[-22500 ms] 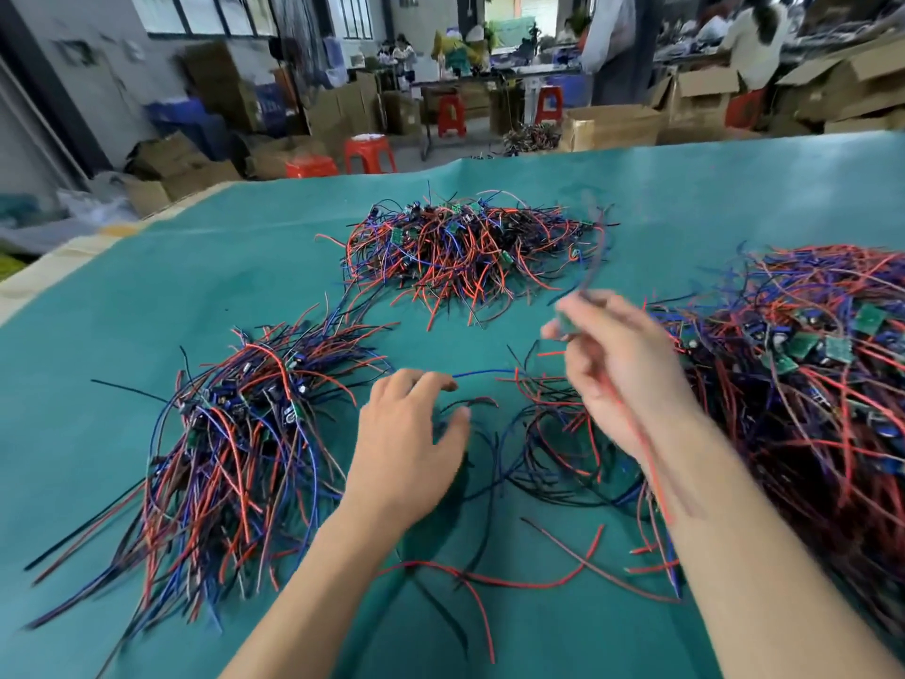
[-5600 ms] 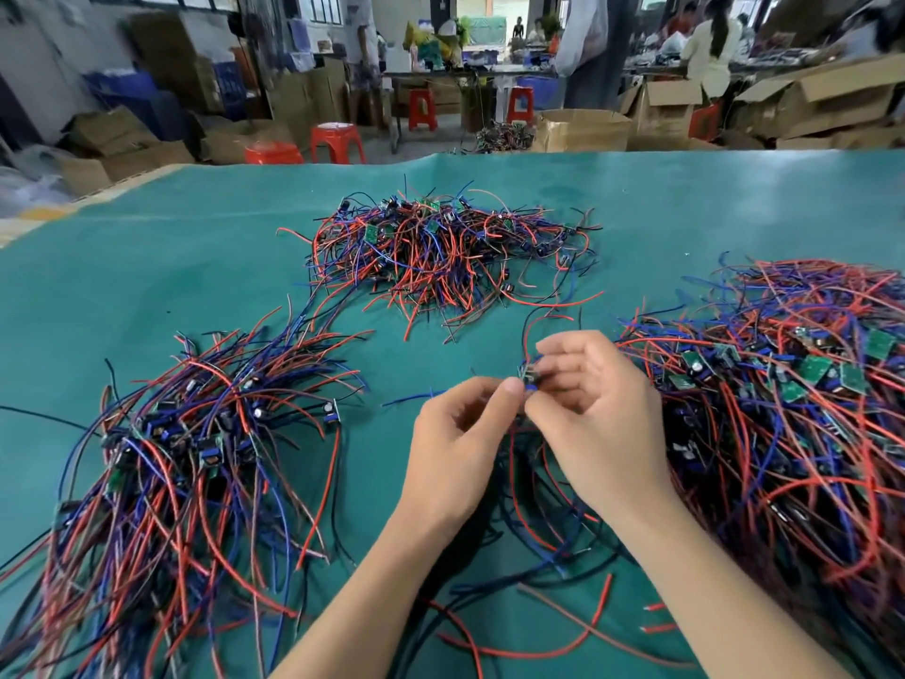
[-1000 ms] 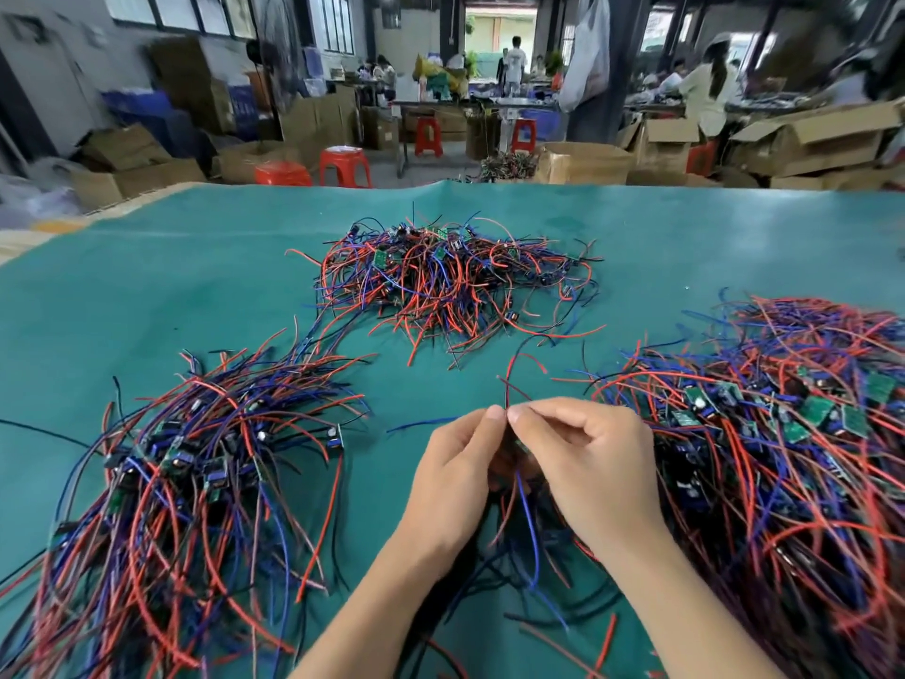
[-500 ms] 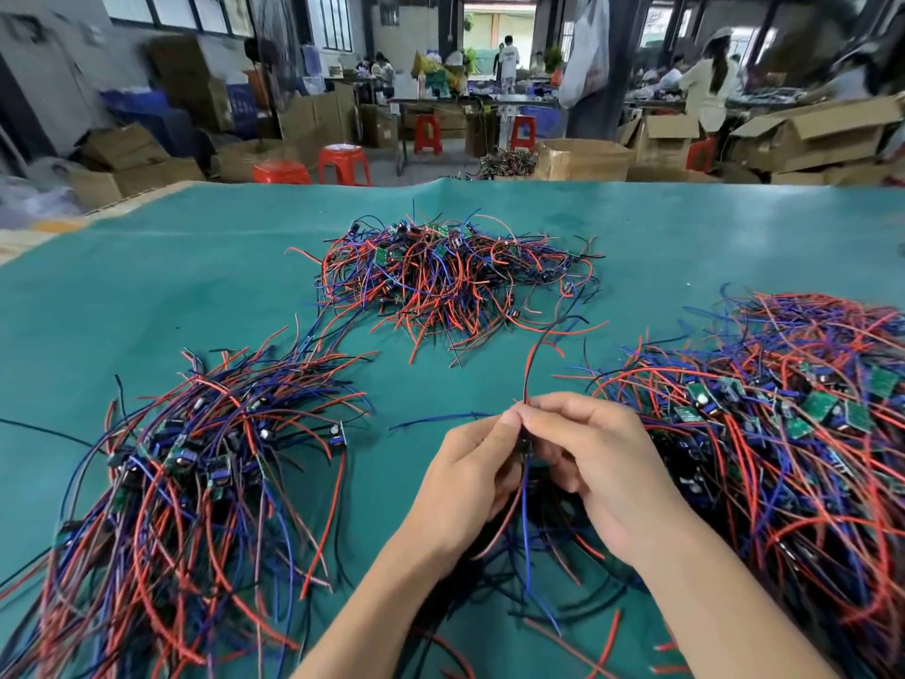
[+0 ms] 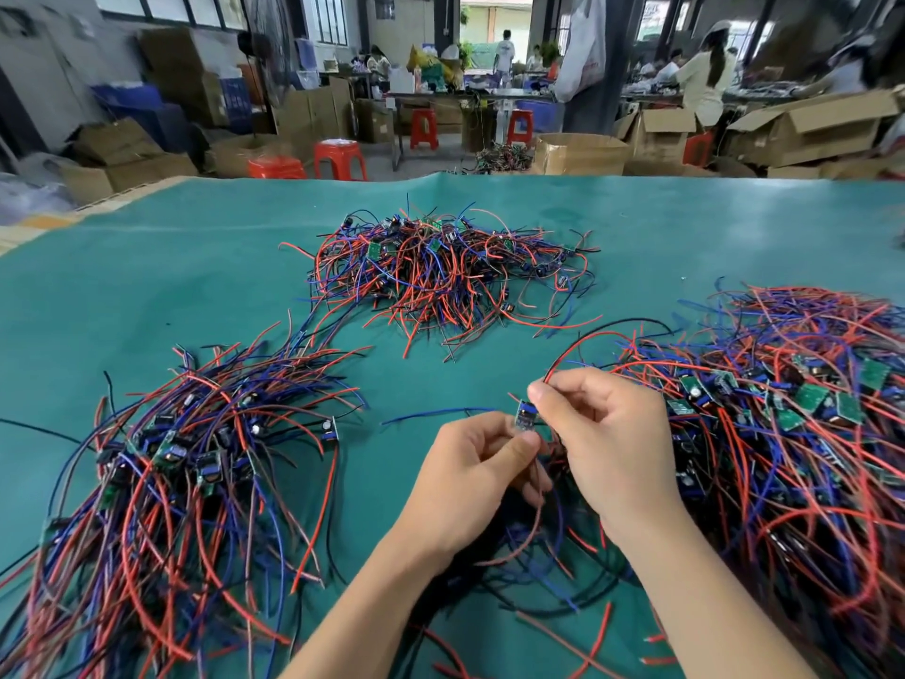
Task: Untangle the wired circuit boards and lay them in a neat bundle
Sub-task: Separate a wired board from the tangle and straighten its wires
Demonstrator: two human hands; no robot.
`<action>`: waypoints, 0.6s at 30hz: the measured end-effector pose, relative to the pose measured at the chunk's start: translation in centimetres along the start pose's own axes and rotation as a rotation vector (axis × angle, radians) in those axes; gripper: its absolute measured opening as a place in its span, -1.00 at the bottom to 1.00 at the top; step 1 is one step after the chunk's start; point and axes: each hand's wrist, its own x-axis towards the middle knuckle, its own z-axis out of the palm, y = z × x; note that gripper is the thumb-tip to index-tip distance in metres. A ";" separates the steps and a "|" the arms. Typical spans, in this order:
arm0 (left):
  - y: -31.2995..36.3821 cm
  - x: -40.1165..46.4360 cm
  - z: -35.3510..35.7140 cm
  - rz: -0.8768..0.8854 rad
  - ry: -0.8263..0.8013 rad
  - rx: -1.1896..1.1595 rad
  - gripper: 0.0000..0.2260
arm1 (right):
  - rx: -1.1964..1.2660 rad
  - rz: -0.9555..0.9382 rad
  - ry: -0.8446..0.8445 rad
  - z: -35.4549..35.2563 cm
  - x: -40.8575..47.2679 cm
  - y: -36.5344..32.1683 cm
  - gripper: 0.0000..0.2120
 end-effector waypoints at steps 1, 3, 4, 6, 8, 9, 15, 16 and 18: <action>0.0 0.0 0.0 -0.009 0.011 -0.015 -0.79 | -0.025 -0.020 0.006 0.0 0.0 -0.1 -0.88; 0.0 0.1 0.0 -0.020 0.034 -0.027 -0.79 | -0.093 -0.052 0.029 0.0 -0.1 -0.1 -0.88; 0.0 0.2 0.0 -0.025 0.037 -0.023 -0.79 | -0.133 -0.065 0.049 0.0 -0.1 -0.1 -0.87; -0.1 0.3 0.1 -0.034 0.029 -0.026 -0.80 | -0.204 -0.106 0.109 -0.2 -0.1 -0.3 -0.85; -0.1 0.3 0.2 -0.043 0.021 -0.025 -0.80 | -0.259 -0.169 0.199 -0.8 0.2 -0.6 -0.86; -0.2 0.3 0.3 -0.049 0.018 -0.017 -0.80 | -0.270 -0.180 0.251 -1.3 0.4 -0.7 -0.88; 0.1 0.0 0.4 -0.029 -0.011 0.086 -0.80 | -0.222 -0.189 0.552 -4.9 2.3 -0.5 -0.97; 0.2 -0.1 0.5 -0.024 -0.015 0.094 -0.80 | -0.198 -0.194 0.602 -5.4 2.6 -0.4 -0.93; 0.2 0.0 0.4 -0.016 -0.013 0.092 -0.80 | -0.135 -0.192 0.711 -6.7 3.2 -0.3 -0.88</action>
